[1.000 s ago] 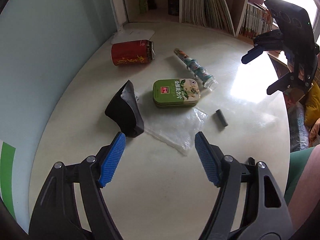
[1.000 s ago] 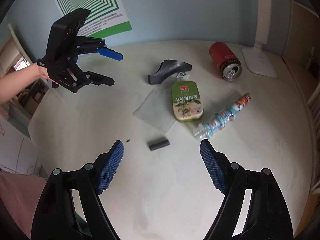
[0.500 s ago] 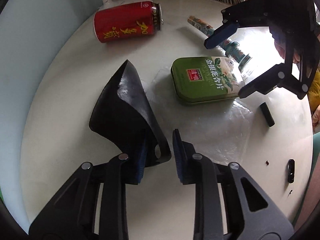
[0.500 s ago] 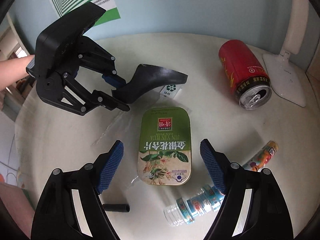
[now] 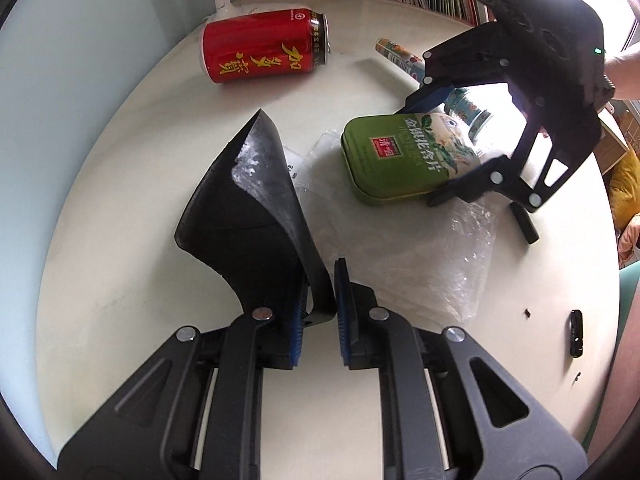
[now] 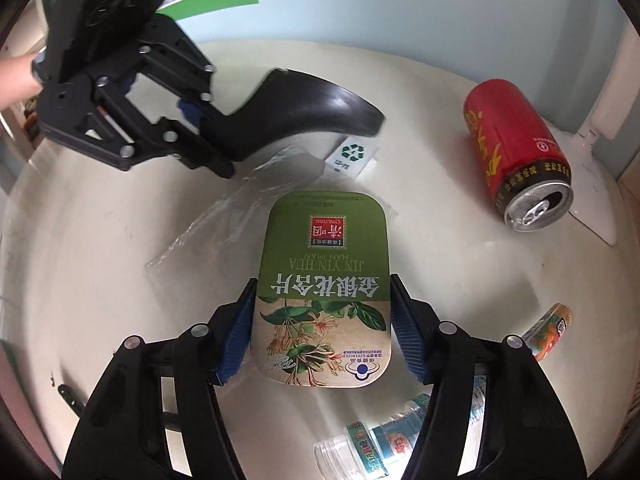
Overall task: Collect trash
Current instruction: 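Carry the green tin and black object to the bin and release both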
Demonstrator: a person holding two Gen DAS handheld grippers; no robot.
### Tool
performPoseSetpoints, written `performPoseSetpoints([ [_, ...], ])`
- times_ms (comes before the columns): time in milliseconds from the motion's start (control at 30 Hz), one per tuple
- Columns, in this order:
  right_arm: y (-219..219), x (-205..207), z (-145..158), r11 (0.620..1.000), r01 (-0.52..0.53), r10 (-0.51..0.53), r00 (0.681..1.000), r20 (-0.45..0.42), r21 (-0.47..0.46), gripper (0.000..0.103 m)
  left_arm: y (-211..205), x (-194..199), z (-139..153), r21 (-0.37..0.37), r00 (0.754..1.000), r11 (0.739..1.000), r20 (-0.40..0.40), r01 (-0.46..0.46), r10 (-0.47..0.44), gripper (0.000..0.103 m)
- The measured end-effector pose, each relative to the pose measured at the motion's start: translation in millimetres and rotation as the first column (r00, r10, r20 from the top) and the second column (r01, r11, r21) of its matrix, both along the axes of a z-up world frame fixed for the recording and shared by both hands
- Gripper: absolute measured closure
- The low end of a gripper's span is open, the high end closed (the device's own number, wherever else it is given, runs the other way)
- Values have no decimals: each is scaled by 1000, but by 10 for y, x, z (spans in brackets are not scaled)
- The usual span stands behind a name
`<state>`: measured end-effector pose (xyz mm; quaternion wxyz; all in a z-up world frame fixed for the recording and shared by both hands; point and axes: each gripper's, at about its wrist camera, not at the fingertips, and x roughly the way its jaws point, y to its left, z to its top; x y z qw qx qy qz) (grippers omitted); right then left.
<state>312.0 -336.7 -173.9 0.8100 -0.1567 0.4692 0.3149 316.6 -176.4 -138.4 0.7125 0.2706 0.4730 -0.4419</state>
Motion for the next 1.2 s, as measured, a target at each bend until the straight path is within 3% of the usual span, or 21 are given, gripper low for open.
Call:
performPoseSetpoints([
  [200,-117,-7,243,996,39,-38,999,-18,76,41,185,-178,271,-11,999,999,29,-33,34,91],
  [467,-413,-411,805,987,73,-72,997,-13,142,41,315,-658,725,-30,997,1000,70,-10,12,91],
  [667,-612,-1267,1144,977,162,-166,986,12,141,41,43,-1225,972,-63,991,992,87,111,-106,91],
  [800,-970,-1987,1250,945,292,-297,955,12,146,41,-363,-1652,1019,-95,967,963,67,250,-245,91],
  [900,-1314,-2565,1204,889,431,-434,901,-12,154,41,-770,-2027,984,-108,930,923,43,368,-366,91],
  [1000,-1691,-3248,1094,796,578,-577,814,-62,179,41,-1158,-2428,931,-111,882,876,22,470,-470,91],
  [1200,-2249,-4551,770,600,779,-770,624,-134,180,41,-1929,-3400,817,-153,742,734,-10,662,-671,91],
])
